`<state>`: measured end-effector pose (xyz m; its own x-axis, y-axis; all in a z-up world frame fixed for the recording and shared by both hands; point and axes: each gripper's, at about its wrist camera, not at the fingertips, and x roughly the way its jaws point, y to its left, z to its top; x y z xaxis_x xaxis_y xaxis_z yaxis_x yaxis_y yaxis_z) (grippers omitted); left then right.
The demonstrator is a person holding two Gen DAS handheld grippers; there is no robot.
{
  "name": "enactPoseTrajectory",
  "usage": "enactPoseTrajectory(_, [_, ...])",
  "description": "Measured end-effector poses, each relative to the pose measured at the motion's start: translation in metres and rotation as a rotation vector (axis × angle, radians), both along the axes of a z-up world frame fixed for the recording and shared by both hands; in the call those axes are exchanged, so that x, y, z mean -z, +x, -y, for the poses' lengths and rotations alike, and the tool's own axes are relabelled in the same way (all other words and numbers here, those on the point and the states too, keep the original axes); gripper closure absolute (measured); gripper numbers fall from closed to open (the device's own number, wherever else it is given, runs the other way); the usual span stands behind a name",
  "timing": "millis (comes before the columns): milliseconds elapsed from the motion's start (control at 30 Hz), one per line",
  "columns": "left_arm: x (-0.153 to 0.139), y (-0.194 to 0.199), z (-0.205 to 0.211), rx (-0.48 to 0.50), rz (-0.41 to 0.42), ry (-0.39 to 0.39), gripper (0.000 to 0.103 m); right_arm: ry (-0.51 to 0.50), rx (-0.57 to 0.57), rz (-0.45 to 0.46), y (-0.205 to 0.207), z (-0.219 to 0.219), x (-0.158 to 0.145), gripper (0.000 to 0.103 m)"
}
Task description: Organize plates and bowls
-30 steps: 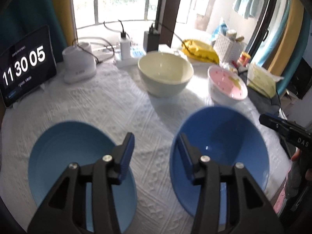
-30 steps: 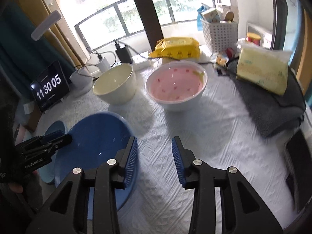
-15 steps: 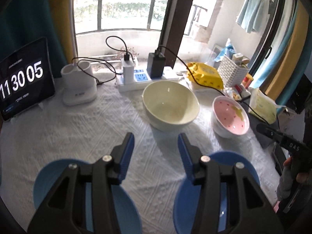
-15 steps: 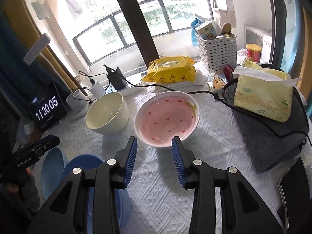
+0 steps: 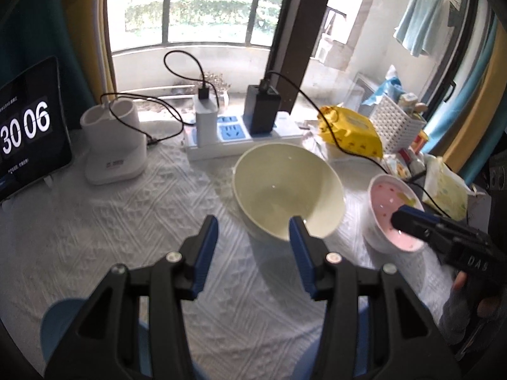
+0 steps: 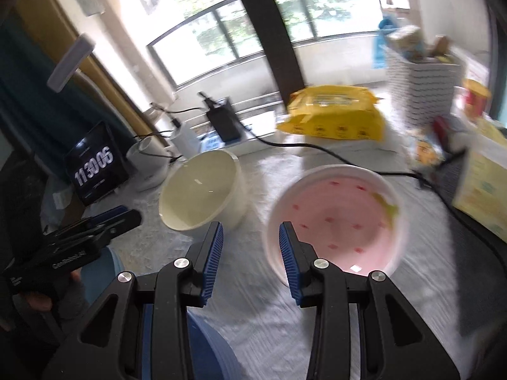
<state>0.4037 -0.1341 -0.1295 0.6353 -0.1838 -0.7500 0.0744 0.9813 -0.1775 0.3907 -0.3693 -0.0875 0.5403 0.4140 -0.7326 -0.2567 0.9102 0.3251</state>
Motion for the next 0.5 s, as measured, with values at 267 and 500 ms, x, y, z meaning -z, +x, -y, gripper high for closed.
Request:
enactPoseTrajectory(267, [0.012, 0.016, -0.003, -0.019, 0.000, 0.001, 0.055, -0.026, -0.078, -0.023, 0.032, -0.028, 0.014, 0.064])
enactPoseTrajectory(500, [0.018, 0.022, -0.005, -0.025, -0.010, -0.003, 0.055, -0.043, -0.084, -0.033, 0.050, -0.033, 0.020, 0.064])
